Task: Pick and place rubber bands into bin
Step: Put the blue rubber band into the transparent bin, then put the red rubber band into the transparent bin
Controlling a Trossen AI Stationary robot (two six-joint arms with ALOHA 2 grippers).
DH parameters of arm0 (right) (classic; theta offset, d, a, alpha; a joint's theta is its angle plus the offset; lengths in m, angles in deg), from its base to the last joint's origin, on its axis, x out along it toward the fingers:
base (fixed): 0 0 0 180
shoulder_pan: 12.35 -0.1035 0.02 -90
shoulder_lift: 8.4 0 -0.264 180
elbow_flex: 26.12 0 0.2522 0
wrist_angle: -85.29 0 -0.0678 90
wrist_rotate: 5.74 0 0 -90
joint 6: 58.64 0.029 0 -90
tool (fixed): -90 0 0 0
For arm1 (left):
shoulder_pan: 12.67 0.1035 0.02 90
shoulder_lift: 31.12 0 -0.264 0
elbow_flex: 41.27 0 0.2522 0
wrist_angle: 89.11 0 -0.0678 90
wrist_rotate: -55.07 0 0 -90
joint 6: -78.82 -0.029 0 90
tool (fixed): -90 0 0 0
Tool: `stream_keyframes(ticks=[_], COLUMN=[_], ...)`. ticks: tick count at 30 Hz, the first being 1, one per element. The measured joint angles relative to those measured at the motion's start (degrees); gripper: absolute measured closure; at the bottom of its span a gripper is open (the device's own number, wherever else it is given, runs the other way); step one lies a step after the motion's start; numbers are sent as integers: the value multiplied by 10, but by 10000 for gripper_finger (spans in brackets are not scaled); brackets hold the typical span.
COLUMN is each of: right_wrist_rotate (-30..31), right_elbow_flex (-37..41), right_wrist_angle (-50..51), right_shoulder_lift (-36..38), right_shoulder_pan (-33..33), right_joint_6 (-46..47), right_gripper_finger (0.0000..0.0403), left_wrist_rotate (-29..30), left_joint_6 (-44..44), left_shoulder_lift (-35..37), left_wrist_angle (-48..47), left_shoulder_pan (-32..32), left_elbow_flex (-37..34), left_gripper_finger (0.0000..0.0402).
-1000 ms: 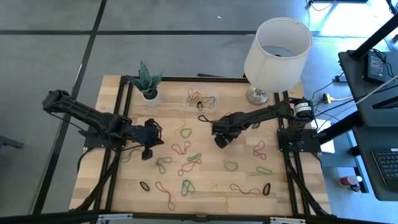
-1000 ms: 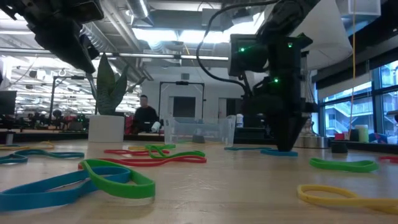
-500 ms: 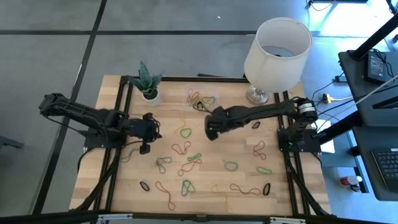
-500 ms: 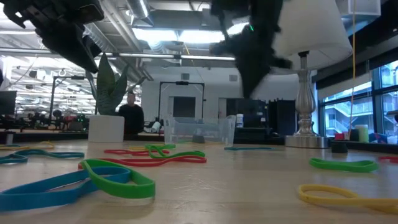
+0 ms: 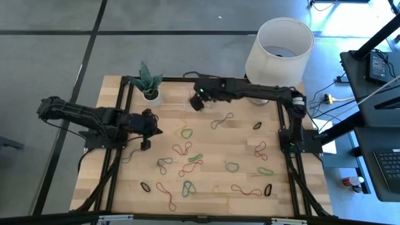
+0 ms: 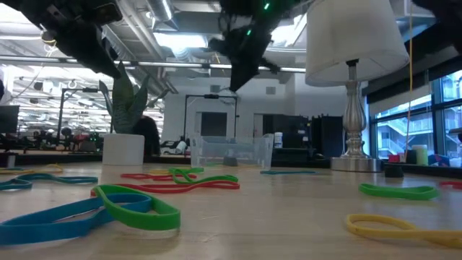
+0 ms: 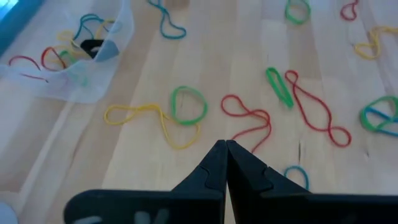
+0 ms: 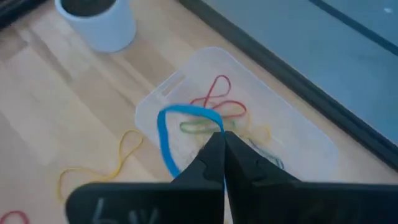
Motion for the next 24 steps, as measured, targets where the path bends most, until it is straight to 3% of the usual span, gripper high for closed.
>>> stream_keyframes(ticks=[13,24], right_wrist_rotate=[-96,-98], right_elbow_flex=[-80,-81], right_wrist_angle=[-10,-21], right_shoulder_lift=[-169,-177], right_shoulder_pan=[50,50], right_joint_6=[-84,-98], right_gripper_finger=[398,311], left_wrist_rotate=[1,3], left_joint_6=[21,38], left_shoulder_lift=[10,13], left_wrist_angle=[-17,-21], left_shoulder_pan=[25,26], left_elbow_flex=[0,0], left_gripper_finger=[400,400])
